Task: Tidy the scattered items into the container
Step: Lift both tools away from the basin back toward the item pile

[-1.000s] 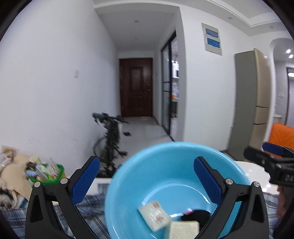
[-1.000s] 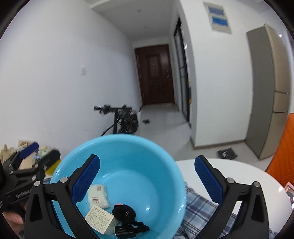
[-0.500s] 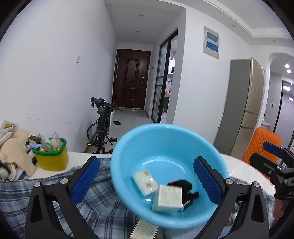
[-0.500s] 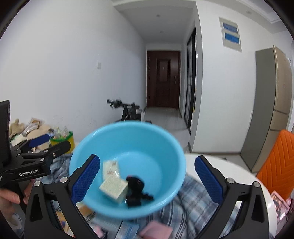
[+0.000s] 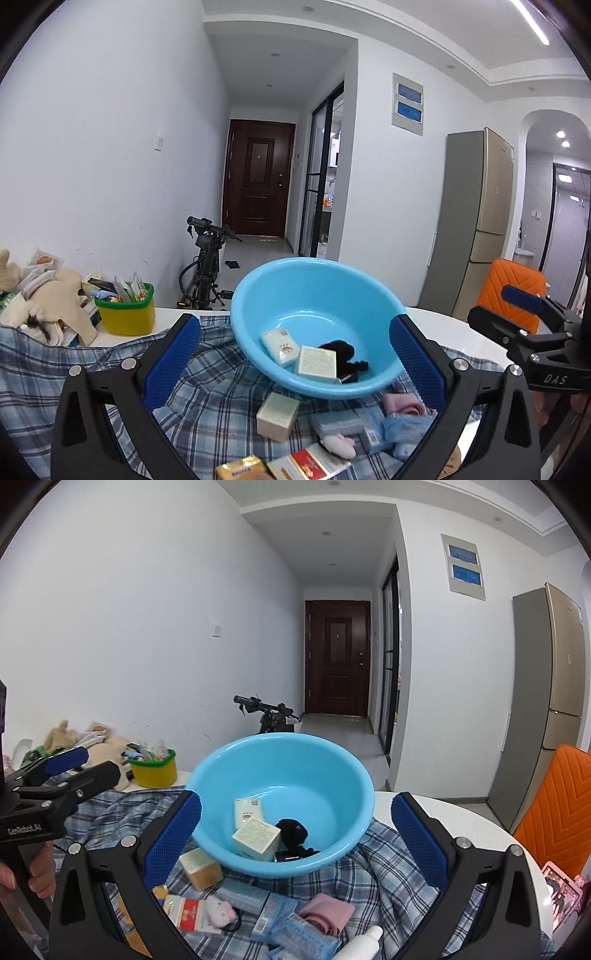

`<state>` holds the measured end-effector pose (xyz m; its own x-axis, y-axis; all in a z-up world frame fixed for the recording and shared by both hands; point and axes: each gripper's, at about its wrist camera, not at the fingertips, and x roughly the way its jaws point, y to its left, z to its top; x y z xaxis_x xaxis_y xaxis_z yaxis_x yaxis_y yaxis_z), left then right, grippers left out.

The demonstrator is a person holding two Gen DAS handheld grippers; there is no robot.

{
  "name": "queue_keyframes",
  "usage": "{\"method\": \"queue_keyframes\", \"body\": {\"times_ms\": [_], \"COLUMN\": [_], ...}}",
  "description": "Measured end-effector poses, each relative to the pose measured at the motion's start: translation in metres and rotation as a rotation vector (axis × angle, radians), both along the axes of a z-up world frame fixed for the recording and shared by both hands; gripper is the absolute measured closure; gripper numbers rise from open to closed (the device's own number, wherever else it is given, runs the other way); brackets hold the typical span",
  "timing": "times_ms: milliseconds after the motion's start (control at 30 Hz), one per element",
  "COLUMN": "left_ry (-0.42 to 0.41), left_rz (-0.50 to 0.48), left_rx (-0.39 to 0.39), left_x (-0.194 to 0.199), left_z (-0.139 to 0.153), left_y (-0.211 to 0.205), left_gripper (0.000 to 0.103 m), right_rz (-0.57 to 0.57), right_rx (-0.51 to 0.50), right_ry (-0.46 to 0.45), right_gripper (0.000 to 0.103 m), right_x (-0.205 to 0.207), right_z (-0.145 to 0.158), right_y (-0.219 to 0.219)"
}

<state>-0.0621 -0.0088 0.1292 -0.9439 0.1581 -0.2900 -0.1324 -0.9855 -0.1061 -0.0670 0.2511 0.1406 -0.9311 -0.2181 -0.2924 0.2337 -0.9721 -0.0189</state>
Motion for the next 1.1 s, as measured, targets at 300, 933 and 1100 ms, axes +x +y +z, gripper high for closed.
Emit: {"method": "queue_keyframes", "body": {"times_ms": [300, 933, 1100], "left_ry": [0.038, -0.078, -0.126], "left_rz": [-0.084, -0.108, -0.115], "left_rx": [0.01, -0.007, -0.023], "left_x": [0.056, 0.059, 0.063], "left_z": [0.012, -0.019, -0.045], "left_y": [0.007, 0.012, 0.019], "left_gripper": [0.0, 0.0, 0.0], "right_rz": [0.079, 0.043, 0.033], "right_rx": [-0.019, -0.033, -0.032], "right_ry": [0.036, -0.045, -0.12], "right_gripper": [0.0, 0.0, 0.0], "right_x": [0.052, 0.057, 0.058], "right_z": [0.005, -0.023, -0.051], "right_y": [-0.001, 0.01, 0.014]}}
